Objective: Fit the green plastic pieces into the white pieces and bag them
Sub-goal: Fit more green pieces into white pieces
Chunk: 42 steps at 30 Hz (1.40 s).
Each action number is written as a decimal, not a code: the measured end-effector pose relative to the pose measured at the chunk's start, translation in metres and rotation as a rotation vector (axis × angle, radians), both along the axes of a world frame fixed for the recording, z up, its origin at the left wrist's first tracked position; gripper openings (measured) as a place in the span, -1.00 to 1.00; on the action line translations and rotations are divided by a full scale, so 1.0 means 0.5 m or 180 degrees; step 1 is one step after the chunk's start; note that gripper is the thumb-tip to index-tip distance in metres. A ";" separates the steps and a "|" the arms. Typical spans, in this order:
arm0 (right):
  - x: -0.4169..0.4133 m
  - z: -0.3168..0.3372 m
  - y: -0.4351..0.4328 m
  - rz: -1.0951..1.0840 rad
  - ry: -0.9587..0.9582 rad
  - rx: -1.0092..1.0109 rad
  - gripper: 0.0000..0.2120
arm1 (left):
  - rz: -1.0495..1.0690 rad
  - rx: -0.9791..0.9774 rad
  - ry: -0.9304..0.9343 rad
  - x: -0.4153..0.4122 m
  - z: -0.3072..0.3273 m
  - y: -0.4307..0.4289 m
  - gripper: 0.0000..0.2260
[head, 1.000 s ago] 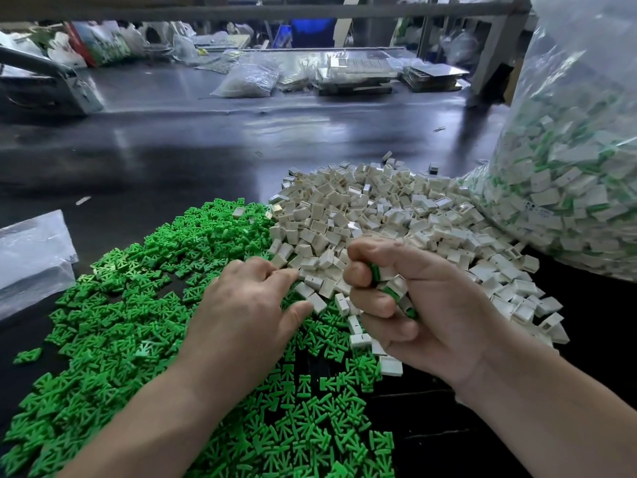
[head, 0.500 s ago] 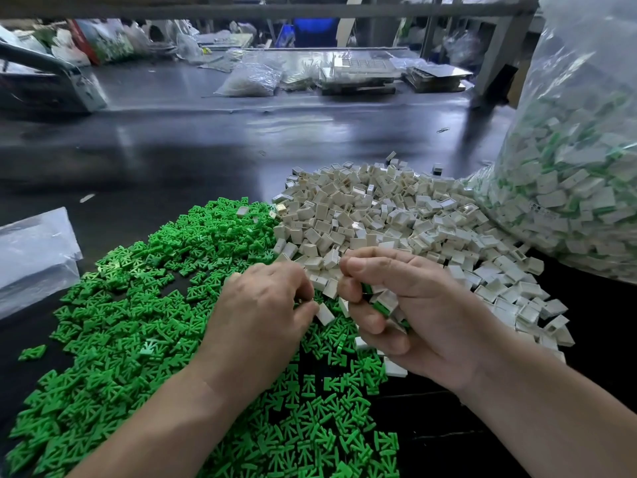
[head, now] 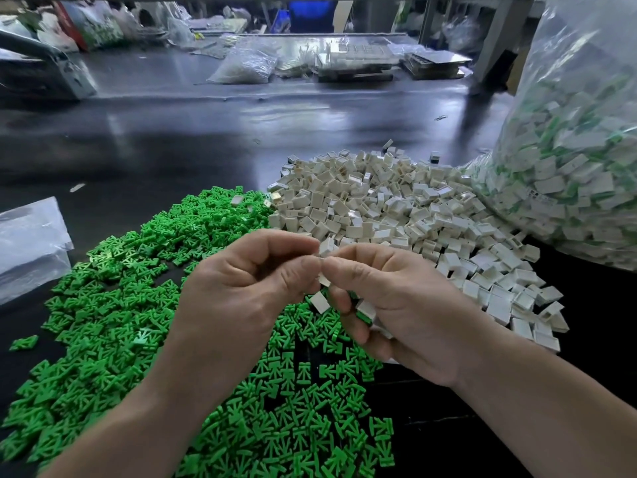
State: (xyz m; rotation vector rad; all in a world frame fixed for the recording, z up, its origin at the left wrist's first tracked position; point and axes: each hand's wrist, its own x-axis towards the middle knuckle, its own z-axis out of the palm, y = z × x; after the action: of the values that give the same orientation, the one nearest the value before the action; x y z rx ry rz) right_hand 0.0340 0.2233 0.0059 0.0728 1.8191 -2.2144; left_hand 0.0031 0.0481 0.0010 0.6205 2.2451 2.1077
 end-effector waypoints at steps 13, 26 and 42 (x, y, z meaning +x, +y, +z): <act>-0.006 0.010 0.018 0.0033 -0.0006 -0.0988 -0.94 | 0.0366 -0.3038 0.1298 -0.003 0.017 -0.043 -0.61; -0.015 0.000 0.020 0.0175 -0.0392 -0.0807 -0.99 | -0.0029 -0.3872 0.1243 -0.010 0.003 -0.045 -0.84; 0.001 0.003 0.000 0.0073 0.0074 0.0051 -0.89 | -0.0122 0.0558 -0.0981 -0.015 0.002 -0.016 -0.80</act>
State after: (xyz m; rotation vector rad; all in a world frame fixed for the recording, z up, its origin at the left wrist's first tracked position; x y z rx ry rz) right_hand 0.0347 0.2231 0.0072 0.0293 1.8408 -2.1943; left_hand -0.0045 0.0401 0.0020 0.3102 1.8893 2.2190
